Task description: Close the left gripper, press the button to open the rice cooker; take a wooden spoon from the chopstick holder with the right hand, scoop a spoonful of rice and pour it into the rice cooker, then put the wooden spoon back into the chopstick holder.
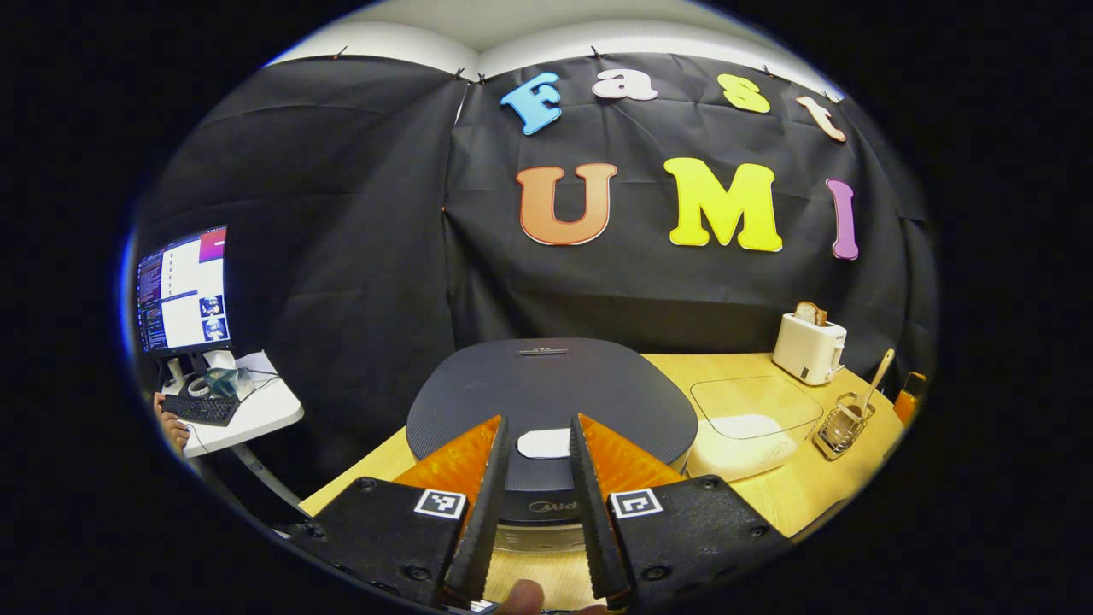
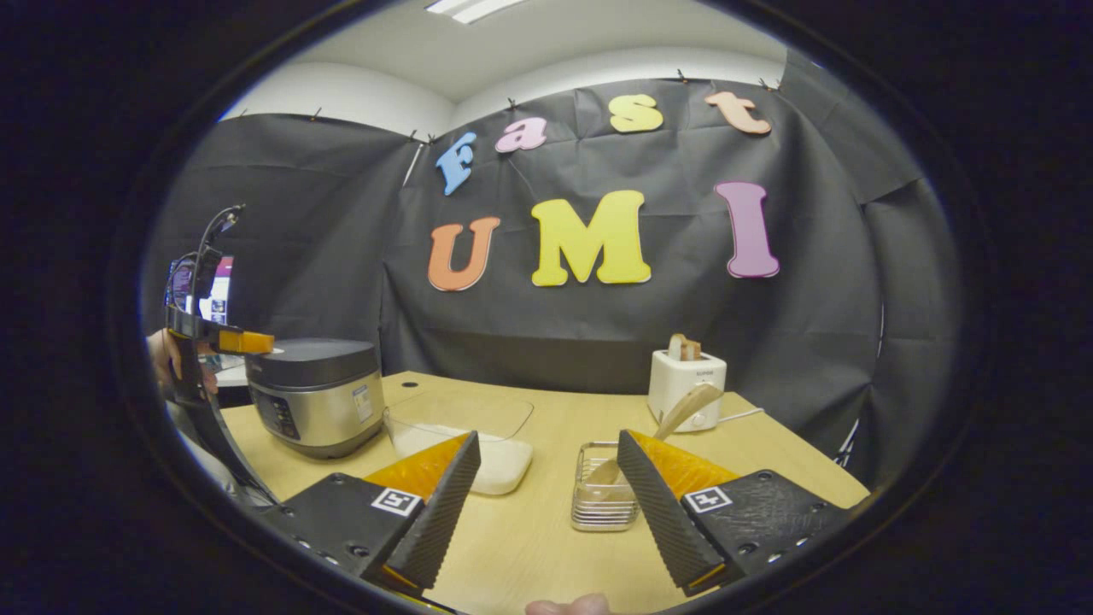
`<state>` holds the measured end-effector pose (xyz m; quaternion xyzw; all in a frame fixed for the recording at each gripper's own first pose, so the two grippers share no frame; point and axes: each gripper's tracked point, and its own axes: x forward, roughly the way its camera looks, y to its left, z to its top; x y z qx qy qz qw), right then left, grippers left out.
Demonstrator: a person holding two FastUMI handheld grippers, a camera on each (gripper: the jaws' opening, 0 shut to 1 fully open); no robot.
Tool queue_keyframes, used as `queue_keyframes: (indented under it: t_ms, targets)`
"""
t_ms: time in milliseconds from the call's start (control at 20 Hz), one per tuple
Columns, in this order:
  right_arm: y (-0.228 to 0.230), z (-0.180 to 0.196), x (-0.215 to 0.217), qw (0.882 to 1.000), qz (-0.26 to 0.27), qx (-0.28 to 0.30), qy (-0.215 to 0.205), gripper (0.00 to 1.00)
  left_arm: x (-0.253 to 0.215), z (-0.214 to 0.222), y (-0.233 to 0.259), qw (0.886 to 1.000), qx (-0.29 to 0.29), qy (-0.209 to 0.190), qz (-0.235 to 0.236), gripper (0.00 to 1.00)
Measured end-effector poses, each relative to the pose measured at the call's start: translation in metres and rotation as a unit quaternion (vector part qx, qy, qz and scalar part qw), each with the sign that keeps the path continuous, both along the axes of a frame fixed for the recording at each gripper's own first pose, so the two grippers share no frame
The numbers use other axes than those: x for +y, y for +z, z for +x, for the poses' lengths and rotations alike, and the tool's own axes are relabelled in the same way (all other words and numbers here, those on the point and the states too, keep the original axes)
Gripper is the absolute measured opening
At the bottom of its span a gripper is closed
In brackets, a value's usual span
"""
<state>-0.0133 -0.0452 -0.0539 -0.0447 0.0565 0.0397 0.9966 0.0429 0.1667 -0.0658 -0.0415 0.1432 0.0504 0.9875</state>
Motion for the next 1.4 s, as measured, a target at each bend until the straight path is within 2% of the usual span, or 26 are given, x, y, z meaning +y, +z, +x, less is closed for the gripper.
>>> queue_keyframes:
  t_ms: [50,150,200,250,400,450,550,700,850,900,950,1000,1050,1100,1250,1300,1400]
  targets:
    - [0.0,0.0,0.0,1.0,-0.001,0.0,0.001,0.96,-0.004,0.0,0.0,1.0,0.005,-0.012,-0.002,0.48]
    - [0.003,0.002,0.002,1.0,-0.003,-0.001,0.004,0.96,-0.018,0.002,0.004,0.999,0.004,-0.035,-0.012,0.62]
    - [0.004,0.003,0.003,1.0,-0.002,-0.002,0.004,0.96,-0.015,0.01,-0.001,1.0,0.005,-0.022,-0.009,0.8]
    - [0.004,0.004,0.003,1.0,-0.002,-0.003,0.004,0.92,-0.008,0.003,0.001,1.0,0.008,-0.015,-0.005,0.99]
    - [0.002,0.006,-0.001,1.0,-0.002,-0.003,0.0,0.92,-0.001,0.0,0.008,1.0,0.002,0.009,-0.007,0.99]
    - [0.001,0.006,-0.003,1.0,0.001,-0.002,-0.003,0.95,0.001,-0.002,0.012,1.0,-0.006,0.018,-0.015,0.99]
    - [0.005,0.005,-0.005,1.0,0.0,-0.001,-0.009,0.95,0.001,-0.007,0.027,0.999,-0.025,0.025,-0.031,0.99]
    - [0.019,0.002,-0.011,1.0,-0.007,-0.02,-0.018,0.92,0.005,-0.019,0.052,0.997,-0.061,0.041,-0.019,1.0]
    - [0.024,-0.005,-0.013,0.999,-0.008,-0.031,-0.025,0.92,-0.012,-0.031,0.066,0.994,-0.103,0.047,0.004,0.98]
    - [0.027,-0.008,-0.013,0.999,-0.007,-0.035,-0.029,0.95,-0.027,-0.036,0.067,0.993,-0.109,0.039,0.0,0.98]
    - [0.029,-0.011,-0.014,0.999,-0.002,-0.041,-0.035,0.92,-0.044,-0.042,0.066,0.993,-0.112,0.029,-0.002,0.98]
    - [0.032,-0.015,-0.014,0.998,0.003,-0.048,-0.04,0.95,-0.058,-0.046,0.065,0.993,-0.116,0.018,0.0,0.98]
    - [0.036,-0.018,-0.015,0.997,0.01,-0.055,-0.046,0.92,-0.077,-0.05,0.061,0.994,-0.111,-0.003,0.0,0.98]
    - [0.038,-0.019,-0.016,0.997,0.013,-0.057,-0.051,0.95,-0.091,-0.054,0.059,0.994,-0.112,-0.011,0.0,0.98]
    - [0.048,-0.026,-0.02,0.996,0.003,-0.063,-0.062,0.92,-0.118,-0.062,0.064,0.991,-0.129,-0.017,-0.004,0.98]
    - [0.054,-0.03,-0.022,0.995,-0.002,-0.071,-0.068,0.95,-0.129,-0.065,0.068,0.99,-0.136,-0.022,-0.006,0.98]
    - [0.064,-0.037,-0.022,0.993,-0.009,-0.089,-0.074,0.92,-0.139,-0.07,0.076,0.988,-0.154,-0.031,0.003,0.98]
